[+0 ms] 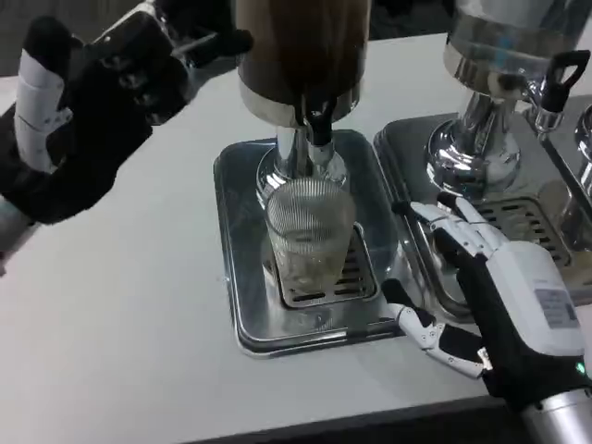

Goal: Grasp the cup under the faucet to collect the drink, then remove the cup.

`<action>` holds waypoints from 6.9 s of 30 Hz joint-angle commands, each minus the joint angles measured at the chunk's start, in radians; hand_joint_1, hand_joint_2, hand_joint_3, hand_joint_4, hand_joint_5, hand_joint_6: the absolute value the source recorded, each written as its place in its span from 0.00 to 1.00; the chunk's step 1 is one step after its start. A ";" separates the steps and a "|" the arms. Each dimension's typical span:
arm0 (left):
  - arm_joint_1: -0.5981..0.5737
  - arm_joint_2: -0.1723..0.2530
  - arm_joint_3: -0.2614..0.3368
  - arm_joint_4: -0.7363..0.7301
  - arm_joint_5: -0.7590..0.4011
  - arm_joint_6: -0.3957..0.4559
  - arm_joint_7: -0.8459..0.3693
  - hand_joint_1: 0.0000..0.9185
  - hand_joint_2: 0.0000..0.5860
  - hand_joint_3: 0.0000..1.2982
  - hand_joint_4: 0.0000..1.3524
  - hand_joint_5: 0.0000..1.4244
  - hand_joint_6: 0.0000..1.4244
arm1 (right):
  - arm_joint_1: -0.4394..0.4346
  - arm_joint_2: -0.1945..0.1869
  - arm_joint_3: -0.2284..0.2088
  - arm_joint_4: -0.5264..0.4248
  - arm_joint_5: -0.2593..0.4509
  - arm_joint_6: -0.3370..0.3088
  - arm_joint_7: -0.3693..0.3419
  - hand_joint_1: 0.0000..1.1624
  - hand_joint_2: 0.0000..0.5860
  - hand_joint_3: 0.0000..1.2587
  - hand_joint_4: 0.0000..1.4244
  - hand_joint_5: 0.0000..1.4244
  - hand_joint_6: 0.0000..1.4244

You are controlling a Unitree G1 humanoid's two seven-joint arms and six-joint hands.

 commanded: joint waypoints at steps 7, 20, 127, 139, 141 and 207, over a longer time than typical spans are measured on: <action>-0.063 -0.059 0.042 -0.007 0.063 0.074 -0.059 0.00 0.20 0.08 0.00 0.06 0.02 | -0.004 0.012 -0.002 0.015 0.007 -0.013 -0.034 0.50 0.68 0.18 0.14 0.07 0.11; -0.100 -0.168 0.017 0.071 0.205 0.039 -0.068 0.00 0.20 0.07 0.00 0.04 0.00 | 0.006 0.021 -0.004 0.011 0.003 -0.012 -0.041 0.49 0.67 0.18 0.14 0.07 0.11; -0.171 -0.131 -0.219 0.369 0.738 -0.626 0.205 0.00 0.17 0.06 0.00 0.03 0.00 | 0.059 0.033 -0.033 -0.039 0.084 -0.013 0.015 0.45 0.67 0.16 0.13 0.07 0.10; -0.173 -0.119 -0.242 0.369 0.754 -0.640 0.236 0.00 0.16 0.06 0.00 0.03 0.00 | 0.045 0.052 -0.056 -0.003 0.247 -0.023 0.089 0.43 0.56 0.09 0.09 0.07 0.11; -0.173 -0.117 -0.244 0.369 0.758 -0.642 0.241 0.00 0.16 0.06 0.00 0.03 0.00 | 0.042 0.056 -0.060 0.006 0.281 -0.025 0.107 0.44 0.54 0.09 0.08 0.07 0.11; -0.141 -0.087 -0.225 0.327 0.710 -0.619 0.240 0.00 0.18 0.08 0.00 0.04 0.01 | -0.343 0.109 -0.092 0.489 0.591 -0.125 0.507 0.49 0.38 0.00 0.00 0.00 0.00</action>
